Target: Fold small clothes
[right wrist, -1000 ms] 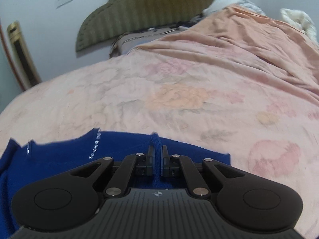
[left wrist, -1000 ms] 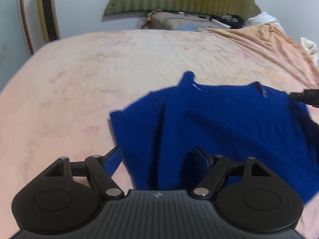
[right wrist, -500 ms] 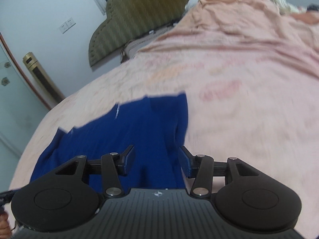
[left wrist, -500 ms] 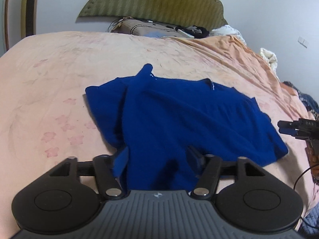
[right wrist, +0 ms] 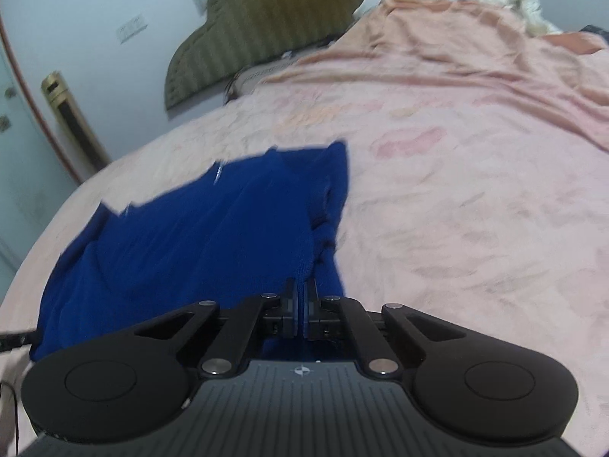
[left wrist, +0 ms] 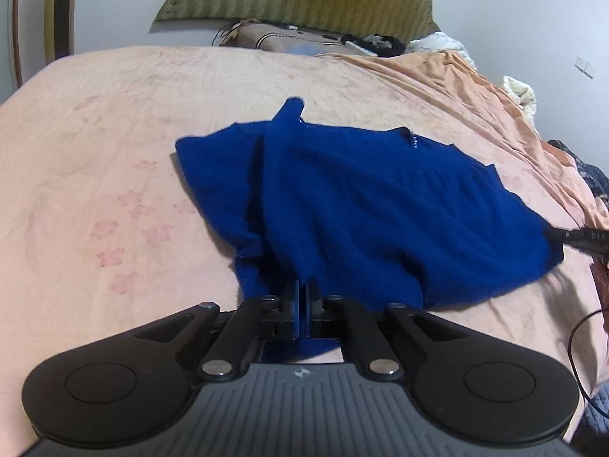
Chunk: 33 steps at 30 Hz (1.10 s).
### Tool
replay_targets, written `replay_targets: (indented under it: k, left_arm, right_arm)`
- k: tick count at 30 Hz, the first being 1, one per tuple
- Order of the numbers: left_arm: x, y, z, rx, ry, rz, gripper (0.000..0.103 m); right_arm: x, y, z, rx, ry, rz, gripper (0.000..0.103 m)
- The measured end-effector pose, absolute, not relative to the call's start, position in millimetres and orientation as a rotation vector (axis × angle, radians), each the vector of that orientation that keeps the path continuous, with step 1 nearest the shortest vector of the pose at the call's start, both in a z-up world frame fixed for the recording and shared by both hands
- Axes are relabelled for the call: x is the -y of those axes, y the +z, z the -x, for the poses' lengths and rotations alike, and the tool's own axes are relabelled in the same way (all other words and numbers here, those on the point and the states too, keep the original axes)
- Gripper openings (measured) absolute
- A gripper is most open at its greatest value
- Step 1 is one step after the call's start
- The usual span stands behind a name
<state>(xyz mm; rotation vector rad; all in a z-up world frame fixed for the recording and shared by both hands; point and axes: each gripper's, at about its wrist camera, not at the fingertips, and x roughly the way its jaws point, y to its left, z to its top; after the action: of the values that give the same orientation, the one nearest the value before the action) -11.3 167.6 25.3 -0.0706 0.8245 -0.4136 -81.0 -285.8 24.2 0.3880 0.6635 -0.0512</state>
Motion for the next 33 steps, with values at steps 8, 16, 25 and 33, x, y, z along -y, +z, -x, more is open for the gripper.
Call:
replay_targets:
  k: [8,16,25,33]
  left_arm:
    - [-198,51,36,-0.815,-0.411,-0.046,0.002]
    - [-189,24,31,-0.924,-0.481,-0.089,0.004]
    - [-173,78,-8,-0.751,-0.420,-0.161,0.023]
    - [-81,46,-77,-0.649,-0.360,-0.337,0.041]
  right_arm:
    - [297,45,103,-0.613,-0.123,-0.351,0.003]
    - [293,19,94,-0.735,-0.130,-0.315,0.017]
    - [286,50,76,-0.632,-0.148,-0.240,0.045]
    - [250,41,-21,-0.663,0.004,-0.227,0.048]
